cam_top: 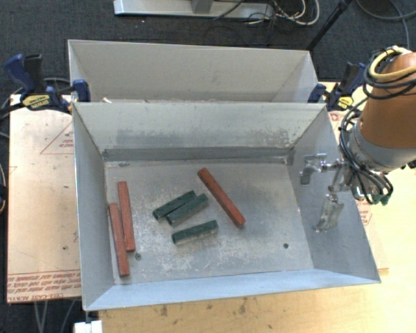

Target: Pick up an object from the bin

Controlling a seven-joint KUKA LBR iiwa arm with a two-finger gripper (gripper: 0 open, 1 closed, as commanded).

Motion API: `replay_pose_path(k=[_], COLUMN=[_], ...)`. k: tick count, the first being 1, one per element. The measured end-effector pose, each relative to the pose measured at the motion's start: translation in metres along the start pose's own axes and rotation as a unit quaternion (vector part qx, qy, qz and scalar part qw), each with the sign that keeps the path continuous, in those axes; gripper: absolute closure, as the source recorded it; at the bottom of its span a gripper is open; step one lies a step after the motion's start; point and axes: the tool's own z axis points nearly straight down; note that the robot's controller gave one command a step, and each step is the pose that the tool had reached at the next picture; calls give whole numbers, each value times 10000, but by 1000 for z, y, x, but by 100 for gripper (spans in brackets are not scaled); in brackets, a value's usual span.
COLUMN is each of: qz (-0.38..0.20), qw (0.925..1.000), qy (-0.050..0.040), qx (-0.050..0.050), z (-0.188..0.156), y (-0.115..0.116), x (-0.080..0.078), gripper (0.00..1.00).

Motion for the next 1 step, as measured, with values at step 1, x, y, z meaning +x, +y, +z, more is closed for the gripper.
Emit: replay_pose_path(k=[1], qz=[-24], qw=[10000], qy=[-37], qx=[7], z=[-4], y=[1], x=[-2], gripper=[100])
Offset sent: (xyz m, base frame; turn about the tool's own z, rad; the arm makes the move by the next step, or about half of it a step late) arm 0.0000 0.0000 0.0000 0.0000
